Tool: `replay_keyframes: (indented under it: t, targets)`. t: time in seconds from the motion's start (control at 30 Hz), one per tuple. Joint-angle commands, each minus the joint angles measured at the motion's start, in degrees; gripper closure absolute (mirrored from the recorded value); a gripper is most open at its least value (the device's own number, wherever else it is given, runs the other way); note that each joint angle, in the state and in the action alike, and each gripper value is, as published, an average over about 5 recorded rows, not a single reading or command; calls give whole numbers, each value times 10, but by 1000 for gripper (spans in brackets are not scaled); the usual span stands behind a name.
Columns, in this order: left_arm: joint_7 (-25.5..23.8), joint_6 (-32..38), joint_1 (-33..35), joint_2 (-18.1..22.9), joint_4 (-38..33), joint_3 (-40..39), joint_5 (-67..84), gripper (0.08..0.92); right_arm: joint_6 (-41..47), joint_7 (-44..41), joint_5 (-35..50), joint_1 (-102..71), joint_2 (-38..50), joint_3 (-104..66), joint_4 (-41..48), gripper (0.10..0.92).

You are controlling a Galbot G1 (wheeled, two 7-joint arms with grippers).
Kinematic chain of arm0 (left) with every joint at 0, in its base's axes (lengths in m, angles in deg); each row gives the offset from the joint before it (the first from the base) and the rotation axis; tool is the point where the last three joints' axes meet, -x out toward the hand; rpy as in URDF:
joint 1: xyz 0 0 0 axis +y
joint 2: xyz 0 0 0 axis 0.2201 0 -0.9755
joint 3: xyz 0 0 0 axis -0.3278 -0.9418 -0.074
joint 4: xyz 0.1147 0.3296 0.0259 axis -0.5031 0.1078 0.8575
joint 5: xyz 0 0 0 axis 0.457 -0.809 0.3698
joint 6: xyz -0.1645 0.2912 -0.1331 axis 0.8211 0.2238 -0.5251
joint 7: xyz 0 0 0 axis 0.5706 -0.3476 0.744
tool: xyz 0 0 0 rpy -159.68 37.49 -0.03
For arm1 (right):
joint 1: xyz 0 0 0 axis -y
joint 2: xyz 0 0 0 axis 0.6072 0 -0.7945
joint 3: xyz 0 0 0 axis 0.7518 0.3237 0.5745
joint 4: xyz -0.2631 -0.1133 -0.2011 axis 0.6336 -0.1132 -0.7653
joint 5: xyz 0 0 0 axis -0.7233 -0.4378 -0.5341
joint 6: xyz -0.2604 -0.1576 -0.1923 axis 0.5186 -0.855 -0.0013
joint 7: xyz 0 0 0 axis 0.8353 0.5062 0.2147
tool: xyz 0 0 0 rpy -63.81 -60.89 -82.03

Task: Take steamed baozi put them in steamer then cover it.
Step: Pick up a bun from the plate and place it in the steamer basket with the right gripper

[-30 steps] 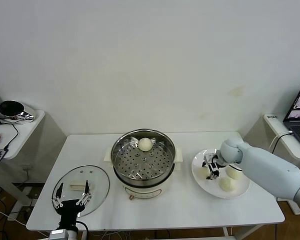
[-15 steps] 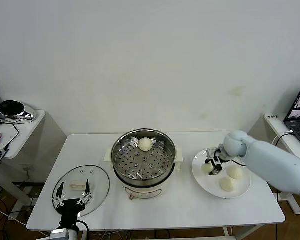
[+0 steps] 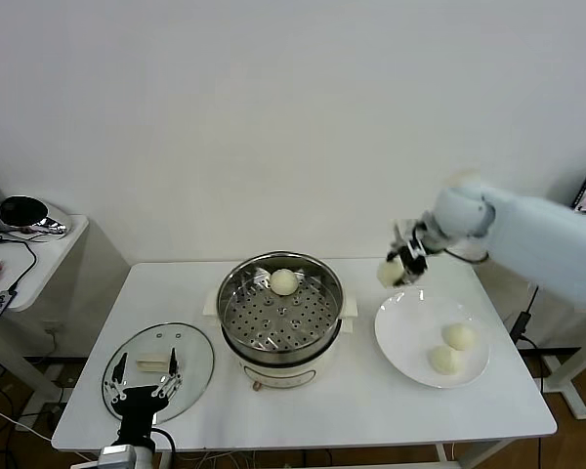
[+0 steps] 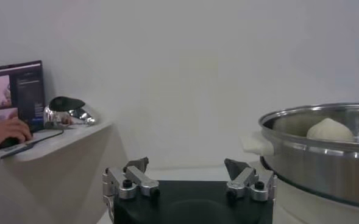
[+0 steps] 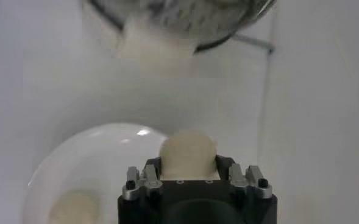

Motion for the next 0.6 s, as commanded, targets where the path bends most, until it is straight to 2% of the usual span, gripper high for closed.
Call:
replay_keyframes:
  t: [0.03,0.23,0.6]
  targets:
    - [0,0,-1,0,-1,1,0,177,58,20,147,152,-70,87,-44,451]
    - [1,0,-7,2,-1,4,1,177,91,65,182,101,-170,83,-13,448]
    - [2,3,-12,6,4,11,-2,177,140,132,186,-26,-301,56,91,448]
